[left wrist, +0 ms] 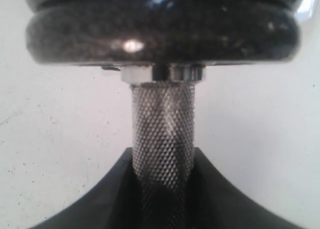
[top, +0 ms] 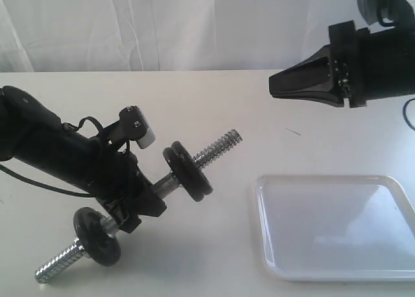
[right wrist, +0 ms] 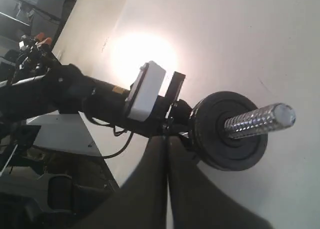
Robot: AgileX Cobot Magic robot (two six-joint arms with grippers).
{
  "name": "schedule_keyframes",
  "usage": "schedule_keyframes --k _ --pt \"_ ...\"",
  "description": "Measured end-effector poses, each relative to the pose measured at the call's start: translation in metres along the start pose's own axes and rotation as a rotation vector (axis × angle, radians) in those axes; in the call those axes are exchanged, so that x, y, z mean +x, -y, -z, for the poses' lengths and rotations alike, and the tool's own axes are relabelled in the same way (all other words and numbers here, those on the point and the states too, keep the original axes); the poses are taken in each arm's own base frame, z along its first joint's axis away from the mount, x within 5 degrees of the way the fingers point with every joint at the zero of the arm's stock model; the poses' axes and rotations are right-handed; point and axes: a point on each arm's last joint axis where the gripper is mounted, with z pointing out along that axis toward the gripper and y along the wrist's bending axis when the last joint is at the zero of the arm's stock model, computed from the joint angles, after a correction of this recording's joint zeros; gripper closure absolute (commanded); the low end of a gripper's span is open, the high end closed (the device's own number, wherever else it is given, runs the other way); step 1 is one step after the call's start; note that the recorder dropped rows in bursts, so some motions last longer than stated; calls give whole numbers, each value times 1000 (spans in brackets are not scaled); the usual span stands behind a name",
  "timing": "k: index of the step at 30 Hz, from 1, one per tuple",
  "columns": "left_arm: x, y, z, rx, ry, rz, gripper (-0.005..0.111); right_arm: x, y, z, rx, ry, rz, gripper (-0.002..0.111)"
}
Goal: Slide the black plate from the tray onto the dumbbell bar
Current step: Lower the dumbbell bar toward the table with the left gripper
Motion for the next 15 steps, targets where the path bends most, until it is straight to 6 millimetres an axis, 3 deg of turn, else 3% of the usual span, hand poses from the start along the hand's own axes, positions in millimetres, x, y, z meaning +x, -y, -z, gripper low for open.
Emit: schedule_keyframes --k 6,11,15 --pt "-3 -1 0 -11 30 75 107 34 -25 12 20 -18 81 108" --pt "-2 -1 -1 -9 28 156 107 58 -24 13 32 -51 61 108" --pt "-2 -1 -2 -4 28 277 107 65 -21 11 33 -65 52 108"
